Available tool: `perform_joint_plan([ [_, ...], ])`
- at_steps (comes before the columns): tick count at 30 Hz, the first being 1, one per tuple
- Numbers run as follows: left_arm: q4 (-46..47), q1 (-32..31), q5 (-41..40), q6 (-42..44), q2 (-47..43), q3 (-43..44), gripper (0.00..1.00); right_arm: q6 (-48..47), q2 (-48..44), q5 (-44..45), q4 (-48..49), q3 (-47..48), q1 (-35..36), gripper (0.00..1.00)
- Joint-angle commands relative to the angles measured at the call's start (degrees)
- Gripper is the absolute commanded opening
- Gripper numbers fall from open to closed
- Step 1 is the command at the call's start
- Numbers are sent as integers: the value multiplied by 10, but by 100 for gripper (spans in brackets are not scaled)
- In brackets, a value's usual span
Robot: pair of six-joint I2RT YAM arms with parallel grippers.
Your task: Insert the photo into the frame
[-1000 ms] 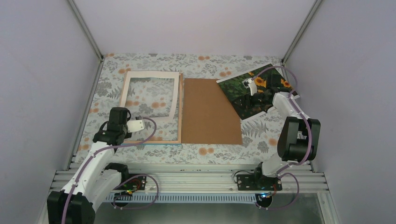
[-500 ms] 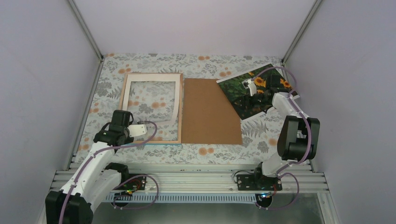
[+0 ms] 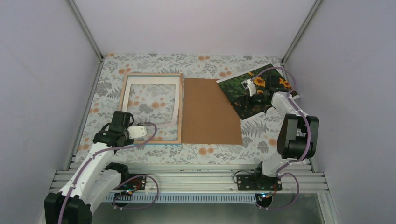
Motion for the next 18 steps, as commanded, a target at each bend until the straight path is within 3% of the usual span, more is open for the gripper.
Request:
perform_joint_plan([
  [1,5,-2,-12,11,3,-6,2,2,7,-21,4,1,5,66],
  [18,91,-2,-34,7,60,-15,2,1,4,-17,2,2,7,66],
])
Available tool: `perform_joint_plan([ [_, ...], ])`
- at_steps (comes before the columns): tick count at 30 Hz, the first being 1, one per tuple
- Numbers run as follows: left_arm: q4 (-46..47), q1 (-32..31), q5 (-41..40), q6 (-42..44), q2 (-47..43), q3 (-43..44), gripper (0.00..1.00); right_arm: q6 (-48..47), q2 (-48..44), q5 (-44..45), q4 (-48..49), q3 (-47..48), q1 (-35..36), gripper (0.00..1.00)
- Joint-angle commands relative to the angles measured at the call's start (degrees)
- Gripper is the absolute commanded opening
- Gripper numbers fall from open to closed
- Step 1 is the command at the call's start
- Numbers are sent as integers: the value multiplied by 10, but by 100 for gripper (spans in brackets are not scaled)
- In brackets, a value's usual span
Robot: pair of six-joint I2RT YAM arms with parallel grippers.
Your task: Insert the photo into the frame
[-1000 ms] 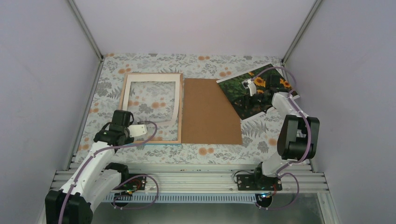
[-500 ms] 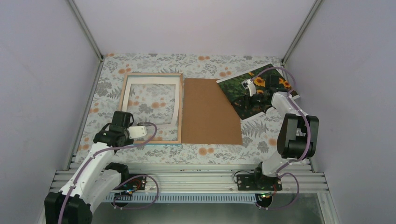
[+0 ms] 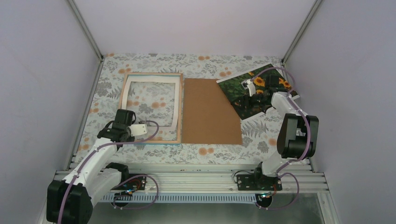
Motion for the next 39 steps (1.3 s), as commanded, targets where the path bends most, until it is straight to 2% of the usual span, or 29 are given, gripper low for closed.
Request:
perform_joint_plan([
  [1,16,-1,-6,-1,1,-1,3,-1,-1,-15,2,1,4,66],
  [11,-40,0,14,32,-40,-6,30,-1,-2,-15,4,0,4,67],
  [16,-66,-1,28,27,-40,2,56,-1,-3,-15,5,0,4,67],
  [18,-70,-1,30,24,-37,3,62,-1,-4,-15,5,0,4,67],
  [27,-65,-1,40,-9,-6,16,65,0,-6,-15,6,-5,4,67],
  [39,22,3,-5,-5,31,-21,63,0,-6,-12,8,-11,3,67],
])
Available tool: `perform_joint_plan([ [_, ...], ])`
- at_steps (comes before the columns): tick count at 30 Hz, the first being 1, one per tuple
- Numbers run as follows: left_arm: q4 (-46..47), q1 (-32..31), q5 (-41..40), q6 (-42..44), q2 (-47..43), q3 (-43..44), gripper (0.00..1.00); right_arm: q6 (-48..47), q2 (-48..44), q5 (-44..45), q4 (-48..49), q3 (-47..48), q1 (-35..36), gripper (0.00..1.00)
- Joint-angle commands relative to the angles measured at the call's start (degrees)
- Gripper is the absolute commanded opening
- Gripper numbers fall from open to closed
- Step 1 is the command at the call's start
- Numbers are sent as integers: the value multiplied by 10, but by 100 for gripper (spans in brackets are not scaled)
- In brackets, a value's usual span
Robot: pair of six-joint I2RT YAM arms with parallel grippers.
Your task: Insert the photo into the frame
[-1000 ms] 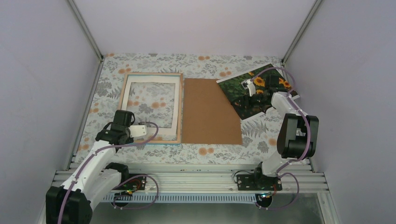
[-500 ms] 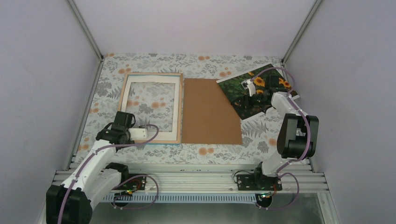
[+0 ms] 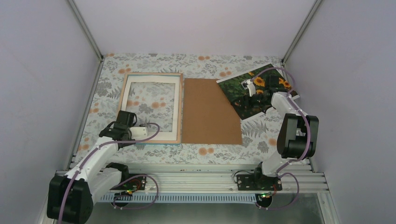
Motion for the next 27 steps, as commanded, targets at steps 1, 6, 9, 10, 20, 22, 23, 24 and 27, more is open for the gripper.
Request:
perform_joint_plan([
  [1,42,4,-21,-1,18,-12,63,0,-5,-12,8,-10,4,67],
  [6,56,3,-19,-3,40,-1,63,0,0,-10,8,-8,4,67],
  [9,33,4,21,-18,41,50,64,0,3,-8,8,-8,4,67],
  [10,27,2,34,-23,44,73,64,0,5,-5,9,-7,4,67],
  [20,70,-33,86,-158,195,283,72,34,39,60,32,22,5,66],
  [22,104,-60,97,-184,222,316,73,42,45,77,38,29,4,67],
  [23,129,-75,104,-193,240,333,74,46,50,83,38,34,4,67],
  [24,146,-89,113,-202,254,344,75,48,55,90,37,41,4,67],
  [27,158,-128,163,-247,318,405,77,54,71,106,27,64,-1,67],
])
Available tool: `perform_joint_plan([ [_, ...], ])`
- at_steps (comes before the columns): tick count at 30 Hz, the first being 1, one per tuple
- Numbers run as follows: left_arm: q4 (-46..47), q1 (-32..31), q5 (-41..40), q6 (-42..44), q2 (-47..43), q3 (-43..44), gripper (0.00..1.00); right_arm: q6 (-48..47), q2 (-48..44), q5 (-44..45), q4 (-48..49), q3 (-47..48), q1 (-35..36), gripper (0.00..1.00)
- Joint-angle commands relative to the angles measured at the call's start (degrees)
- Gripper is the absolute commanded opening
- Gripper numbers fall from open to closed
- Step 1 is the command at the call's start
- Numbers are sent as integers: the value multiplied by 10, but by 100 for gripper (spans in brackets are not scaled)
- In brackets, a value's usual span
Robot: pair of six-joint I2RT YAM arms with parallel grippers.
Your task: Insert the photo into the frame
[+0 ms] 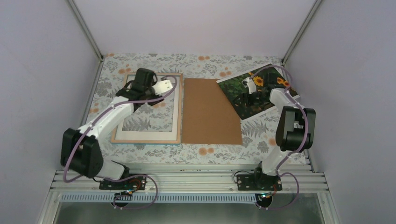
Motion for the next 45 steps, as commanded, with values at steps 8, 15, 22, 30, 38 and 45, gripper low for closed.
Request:
perform_joint_plan([
  [8,14,-96,308,-370,295,342,83,30,52,64,11,79,-20,67],
  [15,91,-114,411,-633,473,489,91,28,79,95,-3,103,-59,66],
  [22,106,-134,419,-788,592,583,90,12,86,138,7,90,-82,64],
  [30,190,-135,411,-920,658,569,83,-8,112,195,39,41,-86,55],
  [38,199,-140,395,-969,715,620,81,-29,151,210,40,18,-85,44],
  [45,211,-152,398,-1004,776,695,77,-51,168,219,31,13,-85,38],
])
